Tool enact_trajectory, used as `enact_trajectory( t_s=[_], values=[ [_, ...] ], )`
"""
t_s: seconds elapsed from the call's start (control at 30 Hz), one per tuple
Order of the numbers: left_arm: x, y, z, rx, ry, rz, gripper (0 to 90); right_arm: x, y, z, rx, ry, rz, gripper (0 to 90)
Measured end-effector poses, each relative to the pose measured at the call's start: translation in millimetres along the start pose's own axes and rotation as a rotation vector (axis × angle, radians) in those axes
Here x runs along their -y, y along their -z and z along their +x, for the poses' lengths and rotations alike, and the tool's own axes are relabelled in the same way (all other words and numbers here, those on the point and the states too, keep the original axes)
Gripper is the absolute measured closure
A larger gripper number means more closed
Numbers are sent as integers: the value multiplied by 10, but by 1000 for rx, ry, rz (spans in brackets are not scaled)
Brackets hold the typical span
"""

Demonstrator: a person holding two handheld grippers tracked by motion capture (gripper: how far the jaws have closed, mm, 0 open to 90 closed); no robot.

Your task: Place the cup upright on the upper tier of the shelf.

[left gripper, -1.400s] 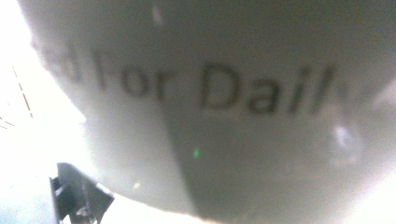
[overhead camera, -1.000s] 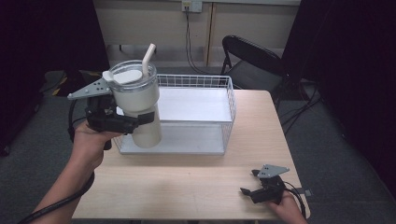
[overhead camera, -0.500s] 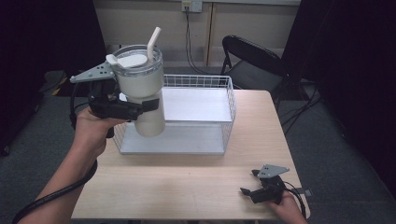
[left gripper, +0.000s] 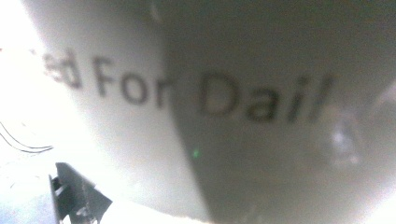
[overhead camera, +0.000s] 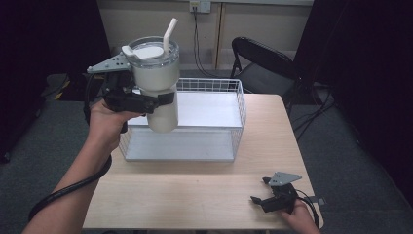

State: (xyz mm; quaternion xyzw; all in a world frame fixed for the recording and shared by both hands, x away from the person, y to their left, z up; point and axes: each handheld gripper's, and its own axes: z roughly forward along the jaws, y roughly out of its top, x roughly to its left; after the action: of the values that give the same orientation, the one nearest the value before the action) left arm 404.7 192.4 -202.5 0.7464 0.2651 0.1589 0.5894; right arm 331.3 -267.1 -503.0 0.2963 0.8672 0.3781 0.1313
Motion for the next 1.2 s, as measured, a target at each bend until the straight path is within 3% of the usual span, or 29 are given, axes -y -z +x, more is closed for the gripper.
enact_trajectory(
  t_s=[0.67, 1.2],
  values=[
    [-18, -291, 177, -56, -4, 8, 91, 1, 2, 3, 3, -1, 1, 126],
    [96, -493, 398, -121, 18, 17, 91, 2, 3, 5, 5, -2, 1, 127]
  ],
)
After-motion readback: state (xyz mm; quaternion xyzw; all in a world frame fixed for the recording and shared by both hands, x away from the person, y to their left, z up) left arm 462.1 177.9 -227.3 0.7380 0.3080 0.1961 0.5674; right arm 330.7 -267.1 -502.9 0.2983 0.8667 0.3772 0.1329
